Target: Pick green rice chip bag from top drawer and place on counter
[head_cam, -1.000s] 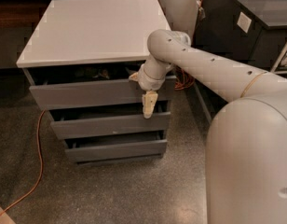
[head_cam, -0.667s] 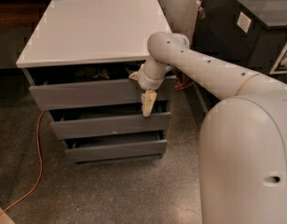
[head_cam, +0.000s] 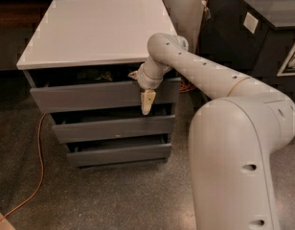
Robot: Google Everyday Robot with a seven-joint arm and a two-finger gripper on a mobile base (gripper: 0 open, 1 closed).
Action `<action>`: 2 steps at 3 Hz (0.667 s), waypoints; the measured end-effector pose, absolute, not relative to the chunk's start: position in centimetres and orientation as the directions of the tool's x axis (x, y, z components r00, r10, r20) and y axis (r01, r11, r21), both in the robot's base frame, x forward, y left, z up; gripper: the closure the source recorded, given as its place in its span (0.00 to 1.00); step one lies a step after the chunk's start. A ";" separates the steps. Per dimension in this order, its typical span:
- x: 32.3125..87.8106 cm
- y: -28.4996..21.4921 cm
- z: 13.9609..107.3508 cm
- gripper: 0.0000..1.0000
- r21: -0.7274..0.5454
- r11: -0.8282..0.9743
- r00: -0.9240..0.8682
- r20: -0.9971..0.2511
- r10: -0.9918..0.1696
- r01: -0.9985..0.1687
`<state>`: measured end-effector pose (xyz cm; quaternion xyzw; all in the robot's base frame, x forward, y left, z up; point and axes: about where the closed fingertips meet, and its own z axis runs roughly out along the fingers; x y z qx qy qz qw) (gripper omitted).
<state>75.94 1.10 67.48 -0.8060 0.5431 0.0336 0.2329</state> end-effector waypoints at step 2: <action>79.0 3.4 65.8 0.02 -0.338 -0.311 0.422 -0.329 -0.845 -0.888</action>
Offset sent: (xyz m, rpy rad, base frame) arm 0.0491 0.0277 -0.0171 0.0252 0.0021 0.0185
